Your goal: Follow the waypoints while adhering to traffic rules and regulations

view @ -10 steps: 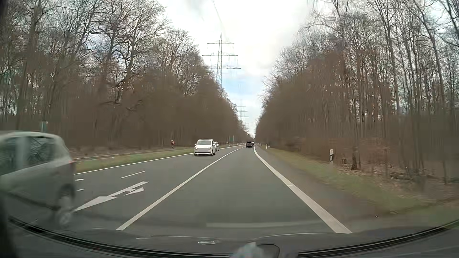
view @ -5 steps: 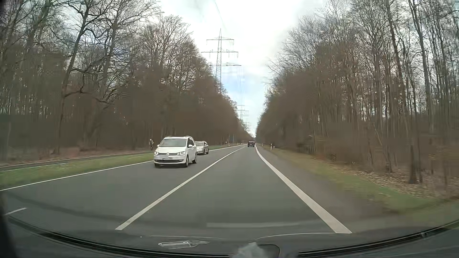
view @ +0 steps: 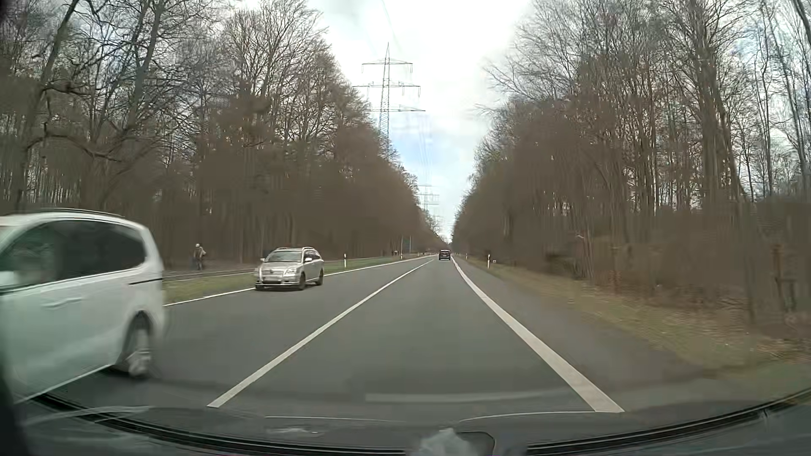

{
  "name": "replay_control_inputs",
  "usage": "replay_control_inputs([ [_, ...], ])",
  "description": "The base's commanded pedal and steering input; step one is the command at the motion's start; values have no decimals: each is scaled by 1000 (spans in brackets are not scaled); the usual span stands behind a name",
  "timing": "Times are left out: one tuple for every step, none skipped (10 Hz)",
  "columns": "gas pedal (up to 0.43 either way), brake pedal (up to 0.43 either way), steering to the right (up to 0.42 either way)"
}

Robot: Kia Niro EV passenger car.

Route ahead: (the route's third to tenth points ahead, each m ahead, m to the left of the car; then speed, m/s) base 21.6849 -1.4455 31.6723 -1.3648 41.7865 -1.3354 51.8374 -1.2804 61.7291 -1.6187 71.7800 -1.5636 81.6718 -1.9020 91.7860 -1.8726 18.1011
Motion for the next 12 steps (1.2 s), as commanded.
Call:
replay_control_inputs([
  [280,0,2],
  [280,0,3],
  [280,0,3],
  [280,0,4],
  [268,0,4],
  [209,0,4],
  [177,0,4],
  [150,0,3],
  [138,0,3],
  [130,0,3],
  [130,0,3],
  [130,0,2],
])
